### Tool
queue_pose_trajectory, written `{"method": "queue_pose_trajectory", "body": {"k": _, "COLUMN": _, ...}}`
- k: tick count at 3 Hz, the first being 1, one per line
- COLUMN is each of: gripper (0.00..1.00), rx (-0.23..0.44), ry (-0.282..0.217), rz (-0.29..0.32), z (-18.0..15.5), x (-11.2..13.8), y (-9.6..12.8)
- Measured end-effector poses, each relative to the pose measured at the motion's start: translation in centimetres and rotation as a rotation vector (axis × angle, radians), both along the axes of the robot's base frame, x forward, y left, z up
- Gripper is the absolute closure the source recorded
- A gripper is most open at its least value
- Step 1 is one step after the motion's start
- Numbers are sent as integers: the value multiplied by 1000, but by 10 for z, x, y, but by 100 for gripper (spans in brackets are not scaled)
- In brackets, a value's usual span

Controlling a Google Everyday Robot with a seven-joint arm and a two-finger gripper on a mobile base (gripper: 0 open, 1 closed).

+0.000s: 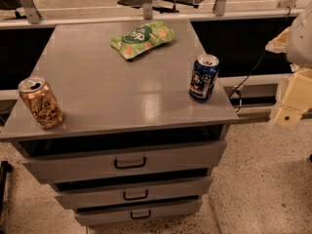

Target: Move orange can near green rice chip bag

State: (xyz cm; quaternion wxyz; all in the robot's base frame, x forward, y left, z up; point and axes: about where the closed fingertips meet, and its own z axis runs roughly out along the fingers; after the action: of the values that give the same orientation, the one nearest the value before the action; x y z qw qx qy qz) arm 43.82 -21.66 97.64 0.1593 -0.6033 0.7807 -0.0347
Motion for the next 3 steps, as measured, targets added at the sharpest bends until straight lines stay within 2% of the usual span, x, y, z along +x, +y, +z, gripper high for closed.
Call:
{"method": "queue_pose_trajectory", "body": {"k": 1, "gripper": 0, "rx": 0, "ry": 0, "rz": 0, "z": 0, "x": 0, "y": 0}}
{"method": "queue_pose_trajectory", "body": {"k": 2, "gripper": 0, "rx": 40, "ry": -7, "rz": 59, "z": -1, "x": 7, "y": 22}}
{"method": "queue_pose_trajectory", "body": {"k": 3, "gripper": 0, "rx": 124, "ry": -39, "rz": 206, "z": 4, "x": 29, "y": 84}}
